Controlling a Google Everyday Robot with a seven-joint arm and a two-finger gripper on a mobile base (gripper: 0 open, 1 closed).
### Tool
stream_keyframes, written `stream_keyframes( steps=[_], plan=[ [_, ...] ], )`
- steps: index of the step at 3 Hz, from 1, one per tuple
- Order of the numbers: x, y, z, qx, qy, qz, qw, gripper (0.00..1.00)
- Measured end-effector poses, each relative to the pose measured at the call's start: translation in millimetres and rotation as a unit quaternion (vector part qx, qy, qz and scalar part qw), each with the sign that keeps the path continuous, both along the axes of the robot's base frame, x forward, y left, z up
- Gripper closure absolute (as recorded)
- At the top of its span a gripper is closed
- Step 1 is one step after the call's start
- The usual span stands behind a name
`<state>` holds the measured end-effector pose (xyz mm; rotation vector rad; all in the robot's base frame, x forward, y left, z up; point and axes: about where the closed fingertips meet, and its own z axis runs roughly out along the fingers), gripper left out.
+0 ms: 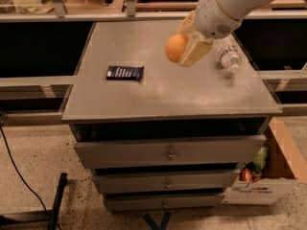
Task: Move orange near rxbar blueberry
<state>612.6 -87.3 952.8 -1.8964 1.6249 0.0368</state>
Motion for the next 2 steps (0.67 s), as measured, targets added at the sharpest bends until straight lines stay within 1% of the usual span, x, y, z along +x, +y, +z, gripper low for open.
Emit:
stream_keyframes(
  steps=[1,2],
  plan=[
    [0.0,0.1,-0.1,0.000,0.000,0.000,1.0000,1.00],
    [9.2,7.7,-8.8,0.011,-0.003,0.002,0.9999,1.00]
  ],
)
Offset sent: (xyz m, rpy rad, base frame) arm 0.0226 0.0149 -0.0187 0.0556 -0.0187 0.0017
